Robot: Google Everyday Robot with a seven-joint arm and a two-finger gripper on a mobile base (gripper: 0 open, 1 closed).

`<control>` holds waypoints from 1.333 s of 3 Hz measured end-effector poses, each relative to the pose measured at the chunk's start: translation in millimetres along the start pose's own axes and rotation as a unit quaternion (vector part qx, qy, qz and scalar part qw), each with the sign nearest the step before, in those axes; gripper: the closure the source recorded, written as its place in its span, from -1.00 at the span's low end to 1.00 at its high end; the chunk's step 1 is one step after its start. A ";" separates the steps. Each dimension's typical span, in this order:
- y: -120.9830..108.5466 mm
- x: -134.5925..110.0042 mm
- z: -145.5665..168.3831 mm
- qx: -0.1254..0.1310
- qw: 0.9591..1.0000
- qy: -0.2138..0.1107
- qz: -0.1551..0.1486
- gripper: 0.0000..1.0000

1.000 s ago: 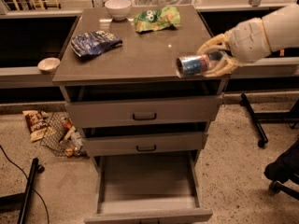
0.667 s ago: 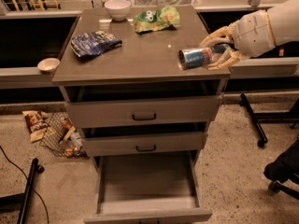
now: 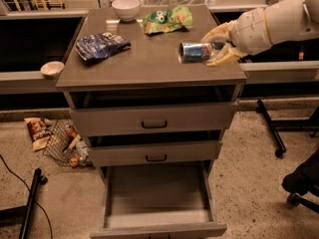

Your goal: Pick redbull can from bottom drawer and place on counter

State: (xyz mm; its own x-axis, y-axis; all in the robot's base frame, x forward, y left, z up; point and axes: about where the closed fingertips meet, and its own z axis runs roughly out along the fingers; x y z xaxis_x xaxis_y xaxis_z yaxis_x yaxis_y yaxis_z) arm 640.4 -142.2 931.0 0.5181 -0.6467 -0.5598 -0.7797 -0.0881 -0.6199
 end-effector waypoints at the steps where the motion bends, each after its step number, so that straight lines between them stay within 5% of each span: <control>1: -30.8 16.4 25.3 0.027 0.996 0.013 0.078 1.00; 2: -53.0 31.8 50.0 0.037 0.989 0.016 0.142 1.00; 3: -52.7 31.7 50.3 0.036 0.989 0.016 0.141 1.00; 4: -56.4 46.9 66.7 0.031 0.983 0.014 0.178 1.00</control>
Offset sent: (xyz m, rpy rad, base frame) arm 0.1220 0.0225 -0.0165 0.1666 0.2382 -0.3321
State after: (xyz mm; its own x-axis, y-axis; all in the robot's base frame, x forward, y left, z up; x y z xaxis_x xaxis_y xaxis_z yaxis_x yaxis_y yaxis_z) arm 732.1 -117.1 903.0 0.2059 -0.6491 -0.7323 -0.8863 0.1934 -0.4207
